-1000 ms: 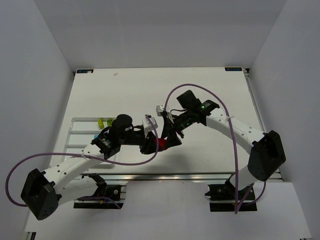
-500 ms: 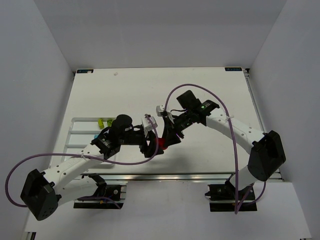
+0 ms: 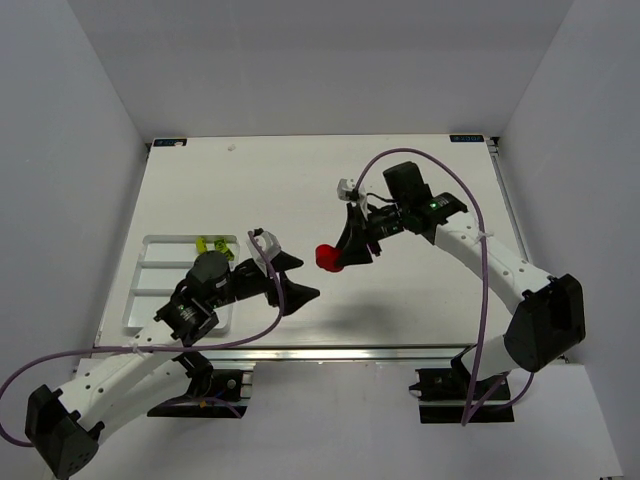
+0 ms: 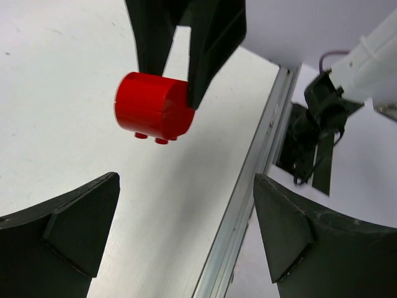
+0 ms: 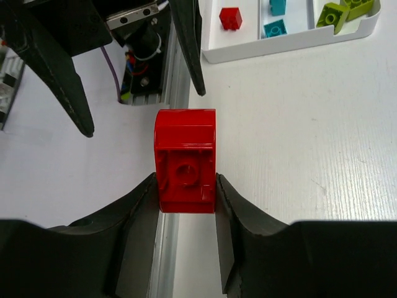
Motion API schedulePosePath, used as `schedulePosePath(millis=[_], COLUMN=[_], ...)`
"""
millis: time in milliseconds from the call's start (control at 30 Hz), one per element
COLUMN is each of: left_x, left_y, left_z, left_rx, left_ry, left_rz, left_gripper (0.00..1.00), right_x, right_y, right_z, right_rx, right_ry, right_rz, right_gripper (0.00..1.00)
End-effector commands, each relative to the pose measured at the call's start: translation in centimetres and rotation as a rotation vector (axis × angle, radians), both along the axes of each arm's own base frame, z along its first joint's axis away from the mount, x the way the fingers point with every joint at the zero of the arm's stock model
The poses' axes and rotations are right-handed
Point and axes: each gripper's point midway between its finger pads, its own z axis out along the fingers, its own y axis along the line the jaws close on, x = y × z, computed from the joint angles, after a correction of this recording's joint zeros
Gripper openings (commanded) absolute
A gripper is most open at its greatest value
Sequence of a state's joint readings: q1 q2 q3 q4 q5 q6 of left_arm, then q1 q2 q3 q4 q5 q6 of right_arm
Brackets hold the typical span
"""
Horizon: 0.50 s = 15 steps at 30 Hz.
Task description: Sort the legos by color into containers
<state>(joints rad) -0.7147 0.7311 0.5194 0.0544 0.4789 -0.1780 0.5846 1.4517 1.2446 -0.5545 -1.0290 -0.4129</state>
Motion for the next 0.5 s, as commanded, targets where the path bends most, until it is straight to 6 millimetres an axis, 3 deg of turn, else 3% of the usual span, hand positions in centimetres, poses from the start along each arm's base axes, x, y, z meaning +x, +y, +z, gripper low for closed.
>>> schedulePosePath(millis=[0, 67, 267, 467], left_x=[1.5, 1.5, 1.8, 1.8], left_y=[0.3, -0.2, -2.4, -3.3], left_z=[2.1, 2.7, 1.7, 1.9], left_rx=[-0.112, -0.155, -0.131, -0.138], left_ry=[-0.008, -0.006, 0.047, 0.045], left_rz=[0.095, 0.076, -0.016, -0.064], left_gripper=[0.98, 0.98, 0.98, 0.98], right_x=[-1.1, -1.4, -2.3, -2.9], right_y=[-0.1, -0.3, -0.5, -0.5], right_z=[2.4, 2.8, 2.8, 2.6], right_rx=[0.102, 0.118, 0.132, 0.147], right_ry=[0.073, 0.073, 0.064, 0.084], right_rz=[0.050, 0.062, 0.083, 0.113], right_gripper=[0.00, 0.00, 0.00, 0.00])
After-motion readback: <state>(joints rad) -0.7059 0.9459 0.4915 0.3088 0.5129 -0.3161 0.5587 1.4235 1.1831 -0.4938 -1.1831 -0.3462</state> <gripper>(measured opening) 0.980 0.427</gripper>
